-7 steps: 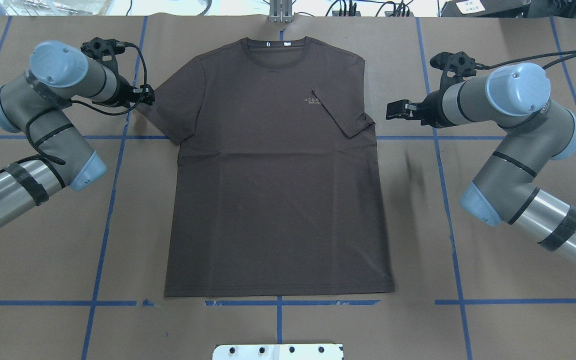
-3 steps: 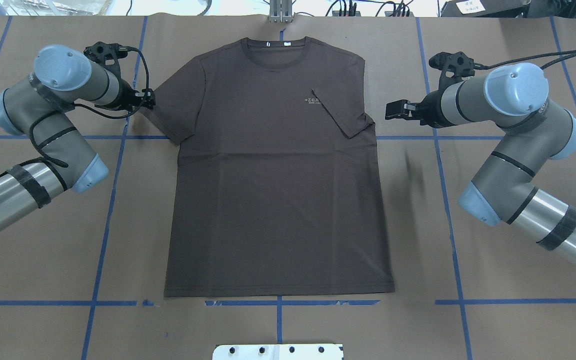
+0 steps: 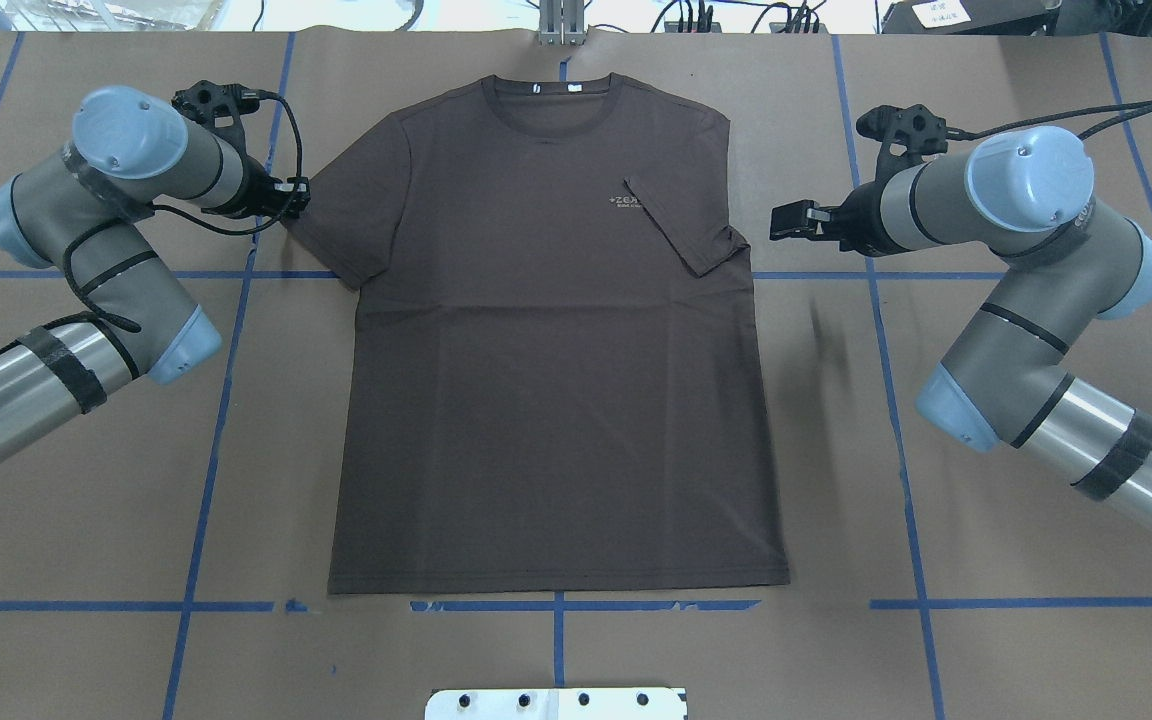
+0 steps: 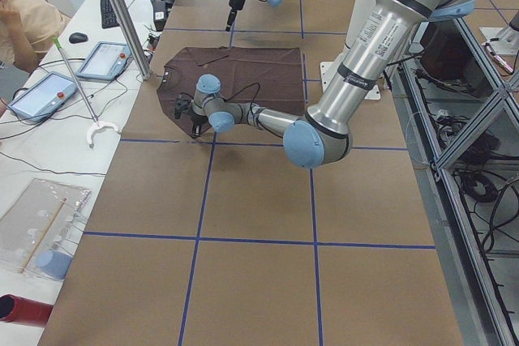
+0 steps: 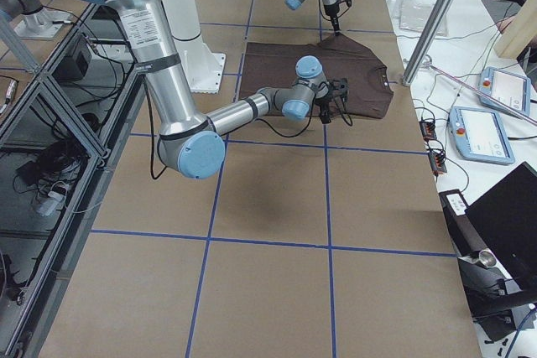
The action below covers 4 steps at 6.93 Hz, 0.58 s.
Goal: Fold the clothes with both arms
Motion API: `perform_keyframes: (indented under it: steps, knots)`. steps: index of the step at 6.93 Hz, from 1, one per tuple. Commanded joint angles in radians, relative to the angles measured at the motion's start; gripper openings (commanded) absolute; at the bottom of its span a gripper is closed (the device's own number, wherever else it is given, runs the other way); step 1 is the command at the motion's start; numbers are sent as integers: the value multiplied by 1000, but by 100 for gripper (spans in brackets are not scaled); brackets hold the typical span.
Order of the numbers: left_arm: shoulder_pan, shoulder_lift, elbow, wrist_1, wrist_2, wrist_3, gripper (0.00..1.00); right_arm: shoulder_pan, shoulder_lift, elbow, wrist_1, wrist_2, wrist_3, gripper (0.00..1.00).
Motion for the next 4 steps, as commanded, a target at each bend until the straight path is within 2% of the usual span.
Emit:
perform_keyframes:
  steps: [1,4]
  knots:
    - [0,-13,2,2,0,-5,0,0,3,-8,0,-6,0,100]
    - [-2,-45,-83,30,-11,-54,0,0,1,-12,-2,-19,-33,100]
